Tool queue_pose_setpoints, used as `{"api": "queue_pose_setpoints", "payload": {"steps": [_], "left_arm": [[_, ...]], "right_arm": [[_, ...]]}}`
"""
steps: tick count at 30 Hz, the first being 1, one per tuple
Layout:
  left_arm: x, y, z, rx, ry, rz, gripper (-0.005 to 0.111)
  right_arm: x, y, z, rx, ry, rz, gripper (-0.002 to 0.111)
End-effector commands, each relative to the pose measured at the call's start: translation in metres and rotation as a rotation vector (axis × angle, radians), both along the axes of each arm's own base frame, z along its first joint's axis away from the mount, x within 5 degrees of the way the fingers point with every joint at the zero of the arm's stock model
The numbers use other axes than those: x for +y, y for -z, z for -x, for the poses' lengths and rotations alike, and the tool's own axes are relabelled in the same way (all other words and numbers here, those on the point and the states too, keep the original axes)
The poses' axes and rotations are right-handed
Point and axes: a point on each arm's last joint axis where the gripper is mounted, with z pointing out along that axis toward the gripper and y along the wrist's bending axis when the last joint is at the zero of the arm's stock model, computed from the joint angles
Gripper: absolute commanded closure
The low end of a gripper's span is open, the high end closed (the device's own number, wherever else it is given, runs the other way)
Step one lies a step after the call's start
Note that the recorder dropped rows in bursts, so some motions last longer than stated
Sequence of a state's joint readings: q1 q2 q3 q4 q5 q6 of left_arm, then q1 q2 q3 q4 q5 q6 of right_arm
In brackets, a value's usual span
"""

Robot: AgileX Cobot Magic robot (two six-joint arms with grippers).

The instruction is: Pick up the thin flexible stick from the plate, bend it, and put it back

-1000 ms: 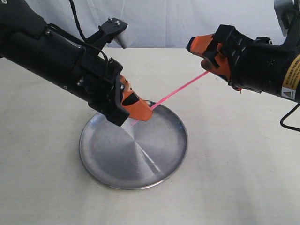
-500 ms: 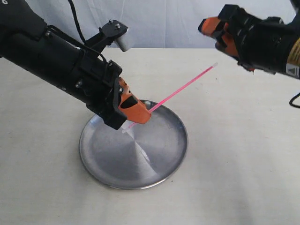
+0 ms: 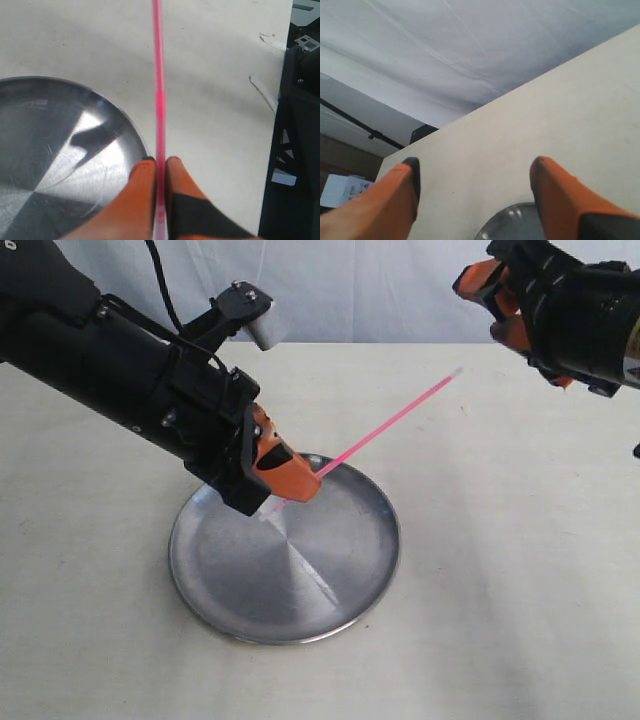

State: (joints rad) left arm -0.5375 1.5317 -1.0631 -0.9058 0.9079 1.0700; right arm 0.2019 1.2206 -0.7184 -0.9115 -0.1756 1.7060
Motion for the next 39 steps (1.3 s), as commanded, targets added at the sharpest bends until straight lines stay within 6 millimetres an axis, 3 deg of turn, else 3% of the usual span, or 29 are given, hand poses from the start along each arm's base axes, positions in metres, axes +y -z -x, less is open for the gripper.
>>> {"api": "queue_pose_setpoints", "payload": {"steps": [1, 4, 10, 14, 18, 24, 39], "left_arm": [[0.000, -0.003, 0.000, -0.022, -0.004, 0.005, 0.107], [0.000, -0.003, -0.001, -0.025, -0.008, 0.006, 0.107], [-0.001, -0.003, -0.001, -0.024, -0.010, 0.009, 0.107], [-0.001, -0.004, -0.001, -0.023, -0.011, 0.011, 0.107], [-0.001, -0.004, -0.001, -0.022, -0.012, 0.012, 0.107], [-0.001, -0.004, 0.000, -0.021, -0.011, 0.012, 0.107], [-0.002, 0.002, 0.001, 0.019, 0.024, -0.005, 0.107]], "right_arm": [[0.005, 0.019, 0.011, 0.045, -0.066, -0.048, 0.046], [0.007, 0.030, 0.017, 0.085, -0.097, -0.074, 0.046], [0.020, 0.028, 0.021, 0.055, -0.226, -0.172, 0.046], [0.022, 0.035, 0.021, 0.104, -0.256, -0.156, 0.053], [0.024, 0.041, 0.020, 0.143, -0.274, -0.153, 0.068], [0.025, 0.042, 0.020, 0.147, -0.289, -0.162, 0.109], [0.025, 0.042, 0.020, 0.146, -0.287, -0.170, 0.109]]}}
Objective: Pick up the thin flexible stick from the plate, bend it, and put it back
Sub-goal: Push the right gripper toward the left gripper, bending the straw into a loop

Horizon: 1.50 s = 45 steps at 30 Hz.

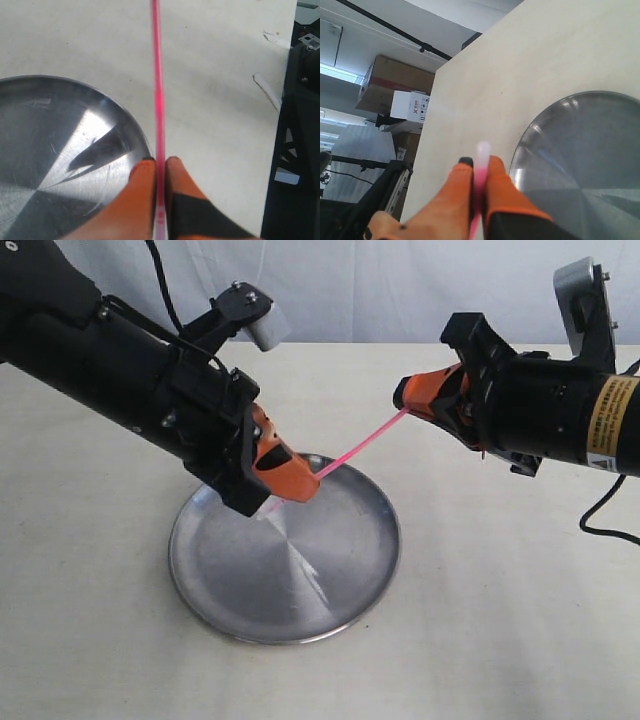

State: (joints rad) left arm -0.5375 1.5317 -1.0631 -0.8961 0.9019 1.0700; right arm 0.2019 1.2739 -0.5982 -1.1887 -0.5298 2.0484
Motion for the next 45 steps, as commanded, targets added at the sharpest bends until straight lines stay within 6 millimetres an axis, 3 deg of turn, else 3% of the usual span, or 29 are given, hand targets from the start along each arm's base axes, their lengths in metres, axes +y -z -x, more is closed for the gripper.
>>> {"api": "queue_pose_setpoints", "payload": {"steps": [1, 4, 9, 12, 27, 30, 34, 45], "left_arm": [[-0.0026, 0.0039, 0.0019, 0.043, 0.032, -0.001, 0.105], [-0.0040, 0.0081, 0.0013, 0.068, 0.039, -0.004, 0.096], [-0.0041, 0.0085, 0.0016, 0.095, 0.023, -0.005, 0.069], [-0.0030, 0.0096, 0.0016, 0.107, 0.009, -0.022, 0.061], [-0.0019, 0.0109, -0.0001, 0.109, -0.019, -0.041, 0.066], [-0.0012, 0.0116, -0.0001, 0.103, -0.014, -0.051, 0.078], [0.0001, 0.0128, -0.0011, 0.084, -0.012, -0.070, 0.107], [-0.0057, 0.0070, 0.0001, -0.007, 0.095, 0.021, 0.107]], "right_arm": [[-0.0010, 0.0023, 0.0002, 0.000, 0.001, 0.020, 0.109], [-0.0001, 0.0016, 0.0007, -0.005, -0.010, 0.014, 0.109], [0.0001, 0.0014, 0.0009, -0.007, -0.013, 0.013, 0.109], [0.0003, 0.0014, 0.0010, -0.008, -0.016, 0.013, 0.109], [0.0039, -0.0032, 0.0023, -0.021, -0.044, -0.052, 0.109], [0.0048, -0.0050, 0.0025, -0.040, -0.054, -0.062, 0.109], [0.0050, -0.0054, 0.0026, -0.043, -0.057, -0.065, 0.109], [0.0018, -0.0012, 0.0001, -0.057, -0.035, 0.010, 0.109]]}}
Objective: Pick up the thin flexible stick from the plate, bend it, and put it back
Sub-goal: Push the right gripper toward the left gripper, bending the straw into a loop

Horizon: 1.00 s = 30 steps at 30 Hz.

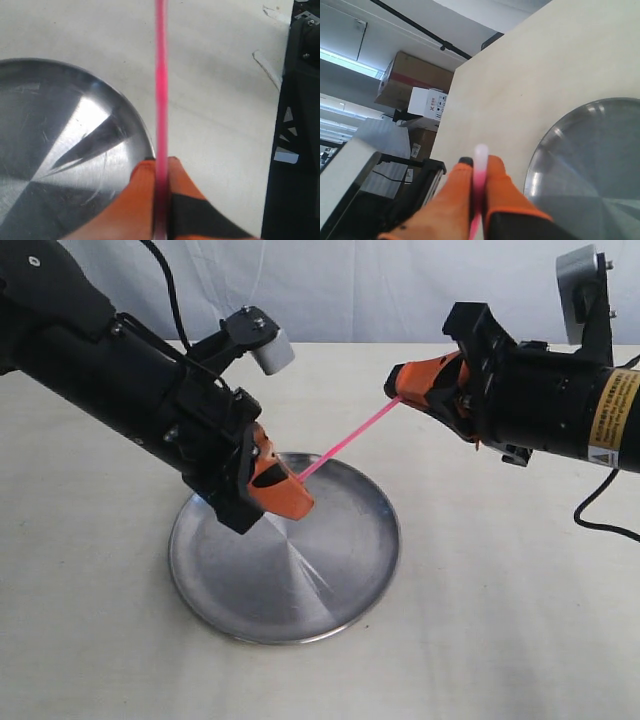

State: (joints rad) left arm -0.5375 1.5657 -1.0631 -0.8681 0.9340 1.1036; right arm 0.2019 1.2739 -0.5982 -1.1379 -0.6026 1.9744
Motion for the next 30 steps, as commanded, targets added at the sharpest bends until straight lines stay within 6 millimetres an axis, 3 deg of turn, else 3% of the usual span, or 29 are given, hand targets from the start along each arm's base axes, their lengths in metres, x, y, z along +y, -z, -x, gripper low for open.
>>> {"api": "queue_pose_setpoints", "payload": {"steps": [1, 20, 30], "left_arm": [[-0.005, -0.005, 0.002, -0.024, 0.046, 0.069, 0.107], [-0.010, -0.011, 0.003, -0.073, 0.111, 0.158, 0.107], [-0.010, -0.012, 0.003, -0.069, 0.107, 0.166, 0.107]], "right_arm": [[-0.002, 0.006, -0.002, 0.000, 0.011, 0.048, 0.109], [0.006, 0.027, -0.011, 0.042, -0.066, 0.044, 0.109], [0.012, 0.027, -0.009, 0.022, -0.107, 0.033, 0.109]]}}
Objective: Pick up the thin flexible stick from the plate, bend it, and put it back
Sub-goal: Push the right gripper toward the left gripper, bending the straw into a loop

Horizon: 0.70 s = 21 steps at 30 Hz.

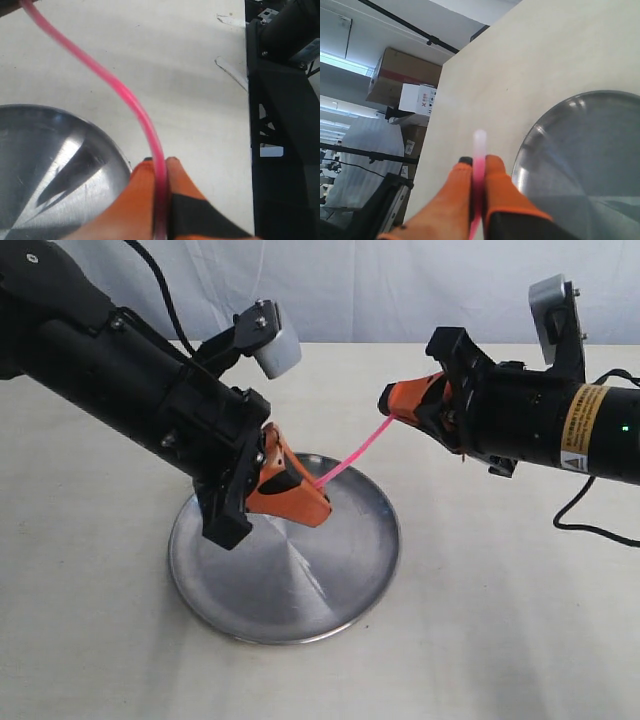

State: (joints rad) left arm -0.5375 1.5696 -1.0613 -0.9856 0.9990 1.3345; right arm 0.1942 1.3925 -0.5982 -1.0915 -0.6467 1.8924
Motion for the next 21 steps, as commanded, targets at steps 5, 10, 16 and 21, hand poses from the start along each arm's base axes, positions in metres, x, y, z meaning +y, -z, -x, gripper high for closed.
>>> {"api": "queue_pose_setpoints", "payload": {"steps": [5, 10, 16, 21], "left_arm": [[-0.005, -0.007, -0.003, 0.003, -0.052, 0.071, 0.107], [-0.005, -0.008, -0.003, 0.005, -0.053, 0.073, 0.107], [-0.005, -0.008, -0.003, 0.006, -0.054, 0.074, 0.107], [-0.005, -0.008, -0.003, 0.002, -0.058, 0.074, 0.107]], "right_arm": [[0.030, 0.006, 0.014, -0.047, -0.158, 0.083, 0.109], [0.035, 0.006, 0.017, -0.054, -0.187, 0.085, 0.109], [0.038, 0.007, 0.022, -0.081, -0.265, 0.127, 0.109], [0.038, 0.010, 0.025, -0.093, -0.318, 0.178, 0.109]]}}
